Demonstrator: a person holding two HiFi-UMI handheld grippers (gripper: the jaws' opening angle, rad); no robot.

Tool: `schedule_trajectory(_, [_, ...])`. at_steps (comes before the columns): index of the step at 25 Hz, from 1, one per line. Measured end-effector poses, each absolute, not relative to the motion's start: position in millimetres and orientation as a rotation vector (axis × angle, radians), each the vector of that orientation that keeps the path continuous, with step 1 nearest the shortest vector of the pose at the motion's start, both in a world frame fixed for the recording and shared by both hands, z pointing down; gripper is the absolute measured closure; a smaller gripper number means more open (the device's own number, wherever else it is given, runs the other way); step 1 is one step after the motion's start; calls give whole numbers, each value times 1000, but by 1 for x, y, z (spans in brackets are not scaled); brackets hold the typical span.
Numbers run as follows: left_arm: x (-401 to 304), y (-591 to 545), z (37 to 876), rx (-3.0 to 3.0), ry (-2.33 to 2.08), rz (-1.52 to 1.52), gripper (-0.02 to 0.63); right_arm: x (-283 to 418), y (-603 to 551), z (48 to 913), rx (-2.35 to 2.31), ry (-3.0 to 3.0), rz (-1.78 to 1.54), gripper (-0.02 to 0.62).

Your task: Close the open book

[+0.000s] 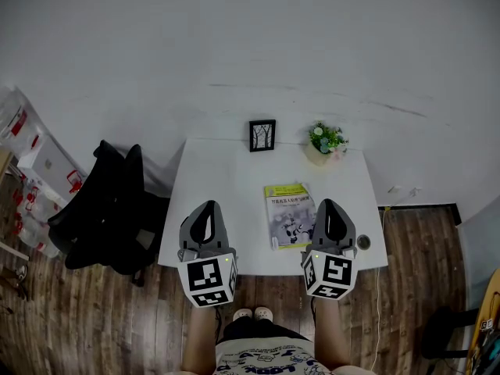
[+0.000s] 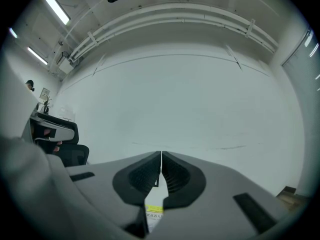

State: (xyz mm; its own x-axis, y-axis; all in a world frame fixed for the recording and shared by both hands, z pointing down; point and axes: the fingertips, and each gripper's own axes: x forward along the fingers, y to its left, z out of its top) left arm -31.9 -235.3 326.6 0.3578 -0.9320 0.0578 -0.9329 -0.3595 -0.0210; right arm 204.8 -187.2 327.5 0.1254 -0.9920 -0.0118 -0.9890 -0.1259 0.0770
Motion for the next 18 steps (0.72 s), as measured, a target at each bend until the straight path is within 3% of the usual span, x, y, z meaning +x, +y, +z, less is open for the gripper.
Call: schedule_trajectory(18, [-33, -238, 326, 2576, -1767, 94, 583, 204, -188, 328, 2331, -2049, -78, 563])
